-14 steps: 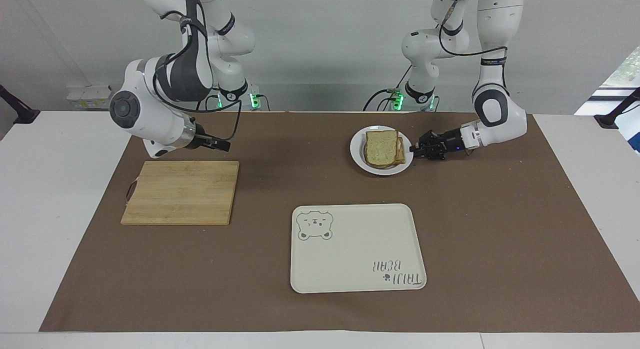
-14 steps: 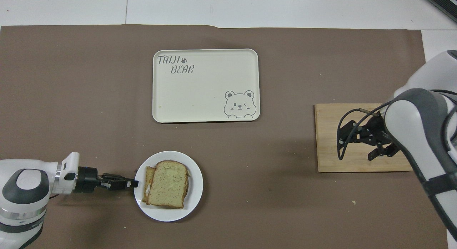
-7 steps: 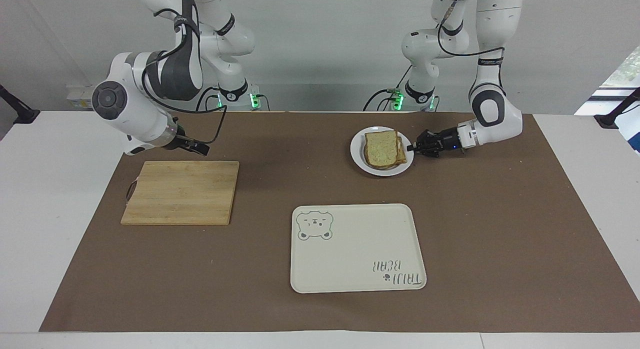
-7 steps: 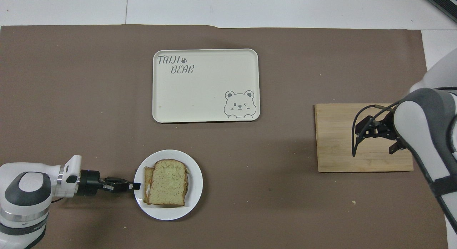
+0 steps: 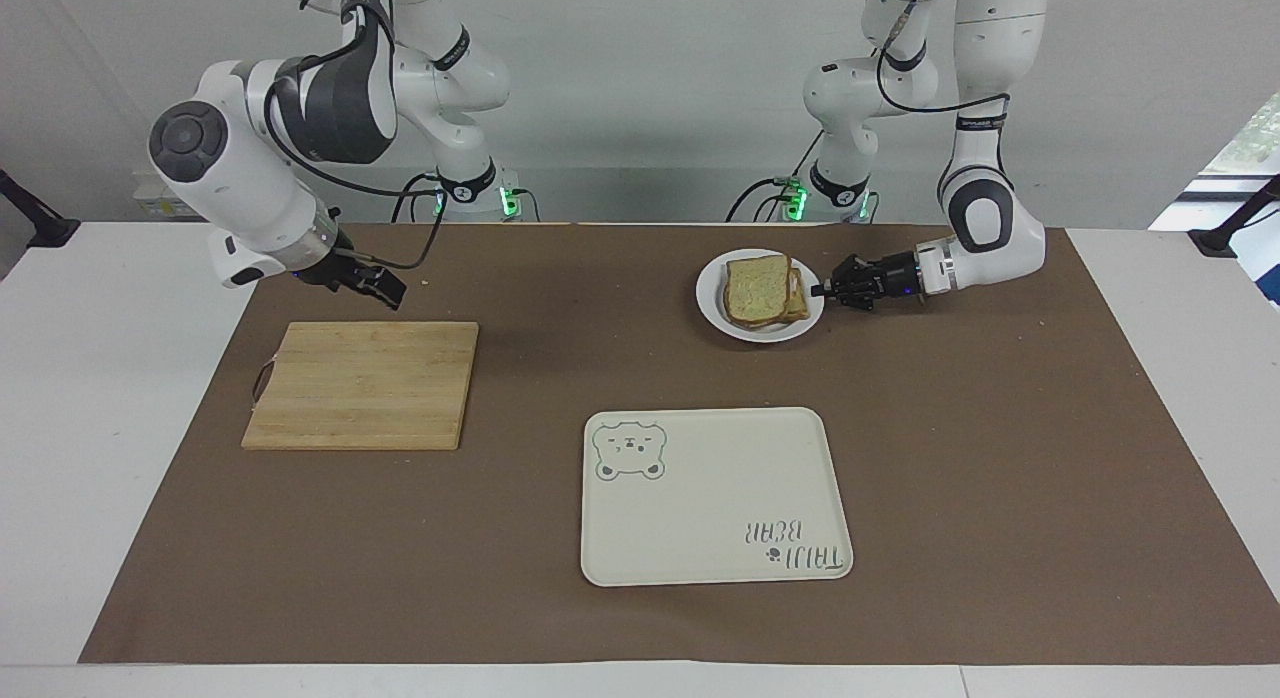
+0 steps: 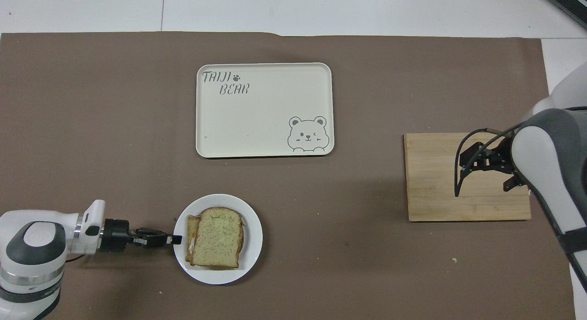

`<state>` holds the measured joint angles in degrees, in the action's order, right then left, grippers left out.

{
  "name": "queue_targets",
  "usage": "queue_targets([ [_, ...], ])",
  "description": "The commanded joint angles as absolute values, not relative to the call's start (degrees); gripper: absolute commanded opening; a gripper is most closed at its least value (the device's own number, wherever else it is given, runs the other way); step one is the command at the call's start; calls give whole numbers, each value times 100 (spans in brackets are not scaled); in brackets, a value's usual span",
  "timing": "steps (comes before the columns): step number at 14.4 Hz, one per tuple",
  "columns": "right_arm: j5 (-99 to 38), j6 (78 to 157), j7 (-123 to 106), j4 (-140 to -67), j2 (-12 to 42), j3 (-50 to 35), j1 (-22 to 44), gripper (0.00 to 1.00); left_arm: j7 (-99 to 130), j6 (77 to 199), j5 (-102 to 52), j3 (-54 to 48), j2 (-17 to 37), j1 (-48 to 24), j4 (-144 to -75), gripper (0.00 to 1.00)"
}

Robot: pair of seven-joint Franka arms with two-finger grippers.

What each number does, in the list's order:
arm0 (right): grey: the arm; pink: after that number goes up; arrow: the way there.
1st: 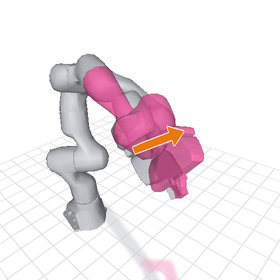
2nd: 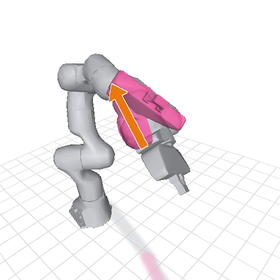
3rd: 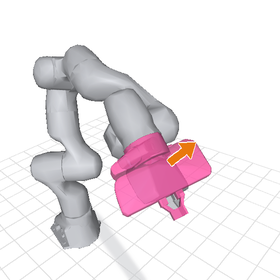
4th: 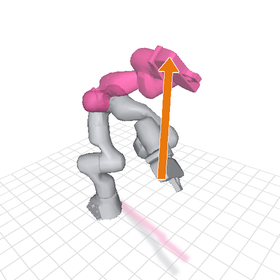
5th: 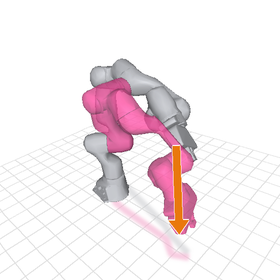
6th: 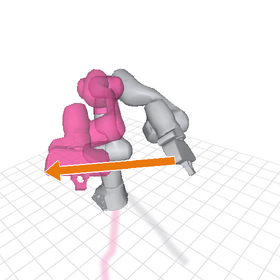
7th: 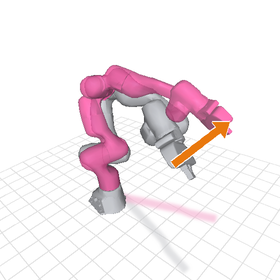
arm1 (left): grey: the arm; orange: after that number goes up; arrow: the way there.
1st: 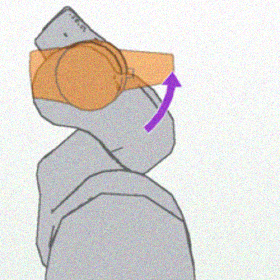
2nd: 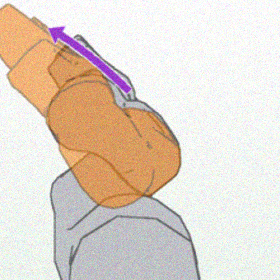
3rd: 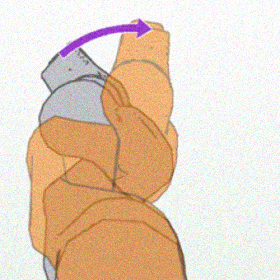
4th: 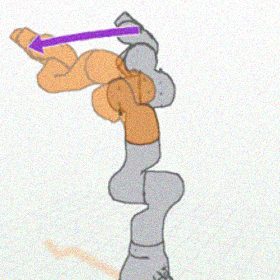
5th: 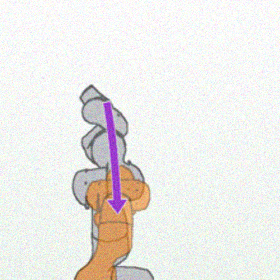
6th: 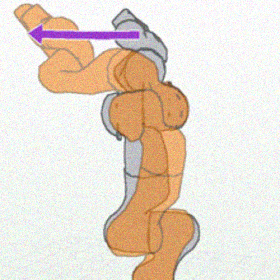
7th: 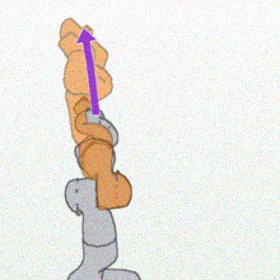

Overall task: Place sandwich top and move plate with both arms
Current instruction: 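Slide the plate with the left gripper onto the bear tray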

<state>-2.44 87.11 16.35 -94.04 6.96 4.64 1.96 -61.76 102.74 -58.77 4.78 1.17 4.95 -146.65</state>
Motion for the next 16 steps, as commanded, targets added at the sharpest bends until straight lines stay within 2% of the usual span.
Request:
queue_targets([
  [1,-97,8745,1582,-9220,615,439,193,100,-5715,9556,-6012,457,526,598,-13785,0],
  [3,-97,8754,1565,-9141,615,448,193,100,-5057,9361,-6003,448,991,484,-12863,0],
  [6,105,8991,1267,-8921,580,431,193,100,-4492,9597,-6203,396,1528,150,-11903,0],
  [8,114,9009,1029,-8799,528,439,193,100,-4115,10025,-6765,204,1704,-8,-11594,0],
  [11,114,9009,1002,-8500,527,440,193,100,-3754,11518,-7539,-577,1932,-88,-11392,0],
  [12,106,9009,1002,-8421,527,448,193,100,-3588,11801,-7593,-771,2169,-79,-11034,0],
  [14,105,9000,1002,-8394,475,466,185,100,-3236,11944,-7576,-861,2381,-97,-10593,0],
  [16,97,9009,1002,-8385,195,466,158,100,-3191,12154,-7567,-931,2627,-97,-10233,0],
])
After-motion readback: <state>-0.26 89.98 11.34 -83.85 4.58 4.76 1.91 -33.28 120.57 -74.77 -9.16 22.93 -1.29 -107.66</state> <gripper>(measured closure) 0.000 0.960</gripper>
